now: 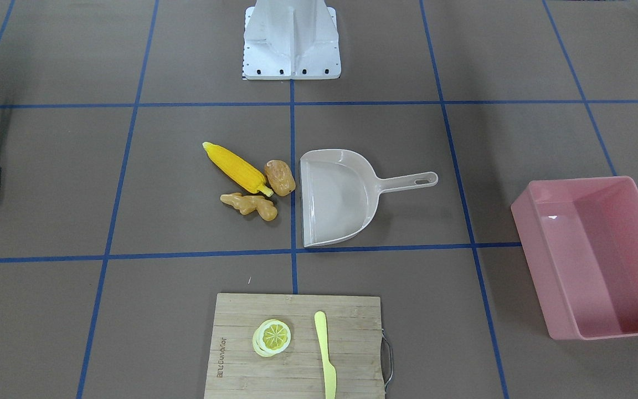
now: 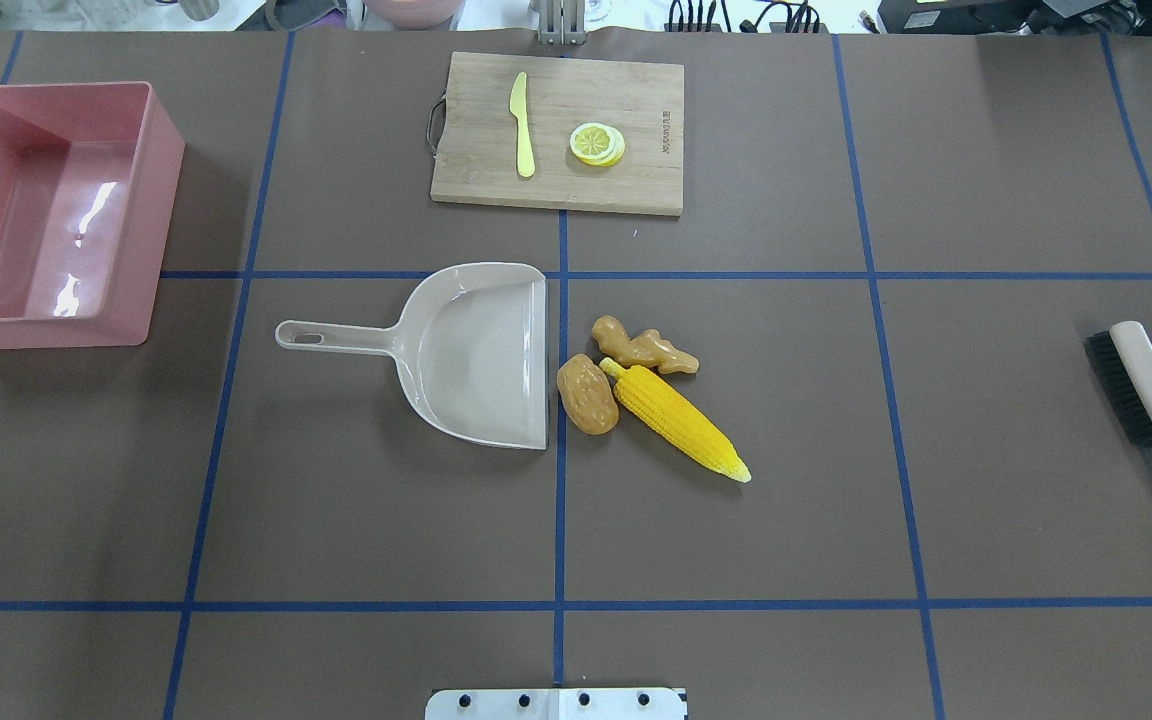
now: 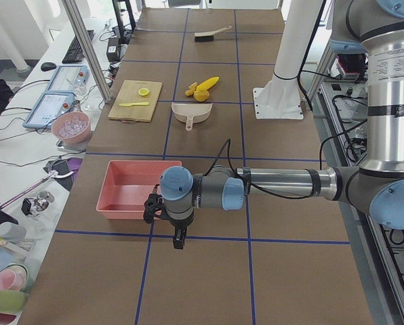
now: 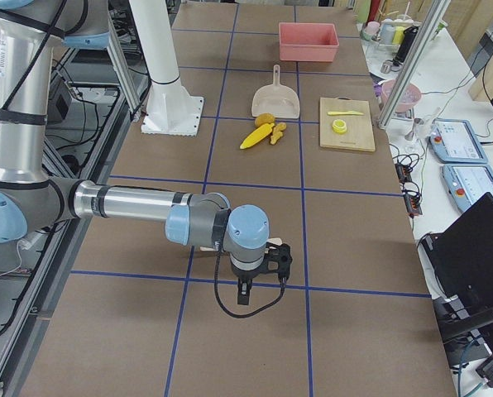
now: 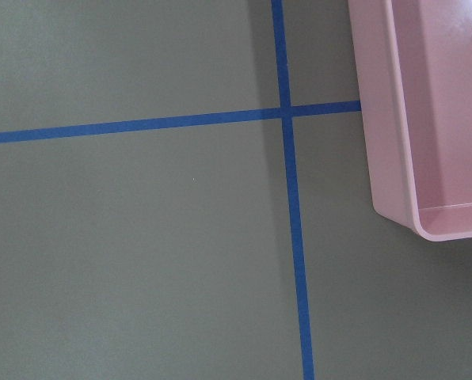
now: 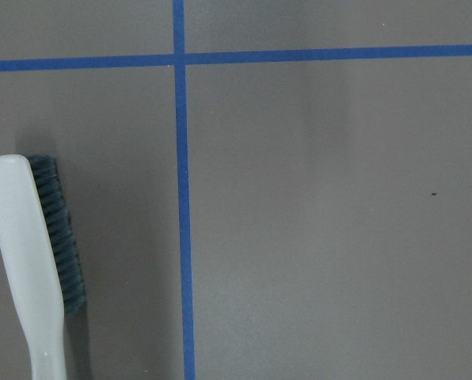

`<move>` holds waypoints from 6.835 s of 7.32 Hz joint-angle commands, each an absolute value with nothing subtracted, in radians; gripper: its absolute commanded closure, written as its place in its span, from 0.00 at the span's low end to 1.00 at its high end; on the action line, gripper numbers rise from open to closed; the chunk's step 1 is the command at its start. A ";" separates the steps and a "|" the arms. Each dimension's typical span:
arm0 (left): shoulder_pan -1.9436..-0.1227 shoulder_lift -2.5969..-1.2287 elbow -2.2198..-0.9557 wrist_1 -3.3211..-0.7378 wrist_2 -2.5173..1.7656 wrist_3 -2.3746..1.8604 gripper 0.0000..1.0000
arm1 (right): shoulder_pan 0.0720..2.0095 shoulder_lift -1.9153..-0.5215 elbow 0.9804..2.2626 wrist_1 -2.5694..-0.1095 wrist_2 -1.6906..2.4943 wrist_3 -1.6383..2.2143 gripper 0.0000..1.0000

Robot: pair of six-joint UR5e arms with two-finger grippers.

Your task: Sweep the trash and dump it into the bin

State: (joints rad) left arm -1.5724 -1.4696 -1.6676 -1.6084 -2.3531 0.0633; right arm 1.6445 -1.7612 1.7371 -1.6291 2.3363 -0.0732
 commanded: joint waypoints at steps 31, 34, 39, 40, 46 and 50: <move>-0.684 -1.882 -1.634 -2.491 -2.065 0.072 0.03 | 1.378 -1.848 1.966 -1.420 2.387 0.281 0.00; -0.680 -1.902 -1.559 -2.569 -2.063 0.048 0.03 | 1.246 -1.977 1.931 -1.147 2.289 0.476 0.00; -0.678 -1.927 -1.511 -2.571 -2.063 -0.008 0.03 | 1.051 -2.026 1.697 -0.652 2.226 0.730 0.00; -0.678 -1.934 -1.503 -2.571 -2.063 -0.023 0.04 | 1.039 -2.032 1.697 -0.635 2.226 0.748 0.00; -0.670 -1.953 -1.471 -2.609 -2.075 -0.025 0.06 | 0.940 -2.069 1.727 -0.634 2.203 0.767 0.86; -0.675 -1.934 -1.471 -2.661 -2.089 -0.028 0.06 | 0.950 -2.082 1.770 -0.640 2.229 0.756 1.00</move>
